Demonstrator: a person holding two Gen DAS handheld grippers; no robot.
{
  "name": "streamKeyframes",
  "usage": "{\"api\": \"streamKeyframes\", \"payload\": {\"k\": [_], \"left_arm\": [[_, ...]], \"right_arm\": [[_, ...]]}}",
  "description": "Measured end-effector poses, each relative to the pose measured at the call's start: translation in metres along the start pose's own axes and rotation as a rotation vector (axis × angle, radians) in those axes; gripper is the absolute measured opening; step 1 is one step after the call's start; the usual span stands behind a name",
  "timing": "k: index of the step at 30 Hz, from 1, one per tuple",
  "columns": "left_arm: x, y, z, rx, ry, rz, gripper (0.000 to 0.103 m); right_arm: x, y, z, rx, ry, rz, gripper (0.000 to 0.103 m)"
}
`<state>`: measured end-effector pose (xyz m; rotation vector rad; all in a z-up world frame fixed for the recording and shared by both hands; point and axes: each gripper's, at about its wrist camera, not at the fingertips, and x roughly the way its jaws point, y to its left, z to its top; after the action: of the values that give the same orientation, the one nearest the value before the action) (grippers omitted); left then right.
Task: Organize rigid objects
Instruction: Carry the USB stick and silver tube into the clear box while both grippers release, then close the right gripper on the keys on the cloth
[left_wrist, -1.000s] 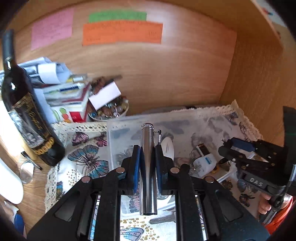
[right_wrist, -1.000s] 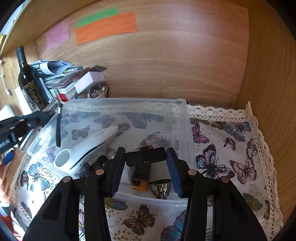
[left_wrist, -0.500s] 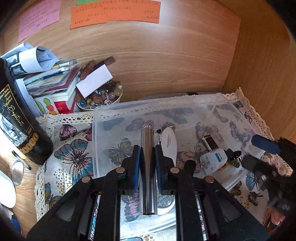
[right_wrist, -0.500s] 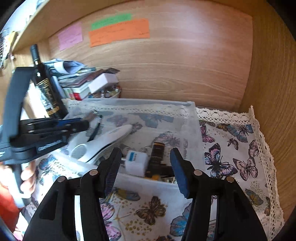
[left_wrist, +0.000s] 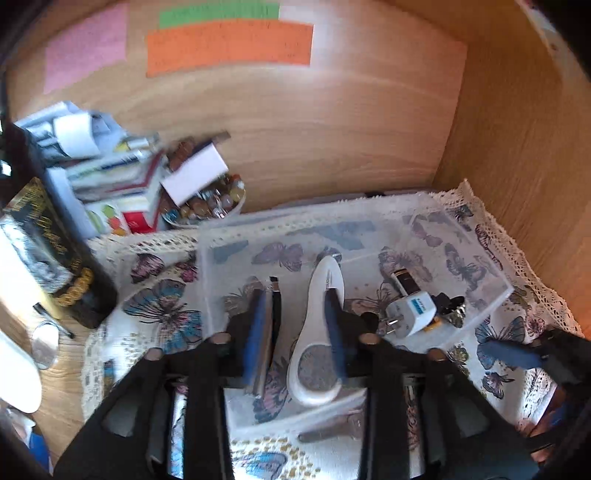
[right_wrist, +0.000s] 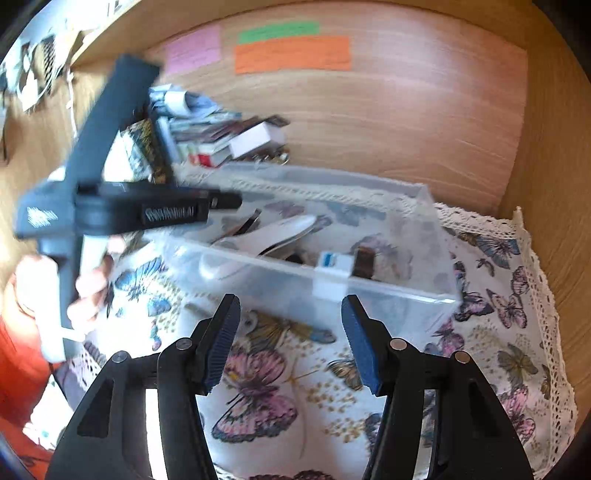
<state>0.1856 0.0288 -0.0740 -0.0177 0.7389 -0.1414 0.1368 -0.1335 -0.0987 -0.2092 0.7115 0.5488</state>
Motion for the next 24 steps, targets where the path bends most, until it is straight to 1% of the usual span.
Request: {"api": "streamKeyframes", "payload": {"k": [2,3,4,5,7,11,17,20,22,23,24], "left_arm": [[-0.017,0.0,-0.004,0.011,-0.036,0.005,0.049],[-0.025,0.0,-0.006,0.017,-0.052,0.009,0.053],[-0.034,0.001,-0.009,0.025,-0.069,0.016,0.06],[-0.04,0.002,-0.013,0.031,-0.08,0.025,0.068],[-0.052,0.004,-0.021,0.037,-0.1,0.045,0.075],[-0.064,0.014,-0.039,0.035,-0.093,0.068,0.079],[-0.065,0.036,-0.072,-0.009,-0.031,0.075,0.08],[-0.064,0.048,-0.086,-0.045,-0.006,0.06,0.08],[-0.062,0.053,-0.093,-0.077,0.011,0.042,0.08],[-0.062,0.055,-0.096,-0.087,0.018,0.033,0.08],[-0.062,0.056,-0.099,-0.094,0.021,0.026,0.08]], "right_arm": [[0.009,0.007,-0.002,-0.016,0.025,0.014,0.054],[0.014,0.011,-0.002,-0.024,0.037,0.024,0.054],[0.018,0.013,-0.002,-0.03,0.049,0.031,0.056],[0.023,0.017,-0.003,-0.036,0.061,0.038,0.06],[0.032,0.021,-0.003,-0.041,0.082,0.052,0.068],[0.046,0.029,-0.004,-0.055,0.121,0.07,0.068],[0.069,0.038,-0.002,-0.092,0.19,0.069,0.068],[0.078,0.044,-0.003,-0.114,0.207,0.055,0.069],[0.078,0.045,-0.004,-0.12,0.196,0.046,0.067],[0.078,0.045,-0.004,-0.121,0.191,0.049,0.061],[0.078,0.045,-0.004,-0.124,0.186,0.052,0.057]]}}
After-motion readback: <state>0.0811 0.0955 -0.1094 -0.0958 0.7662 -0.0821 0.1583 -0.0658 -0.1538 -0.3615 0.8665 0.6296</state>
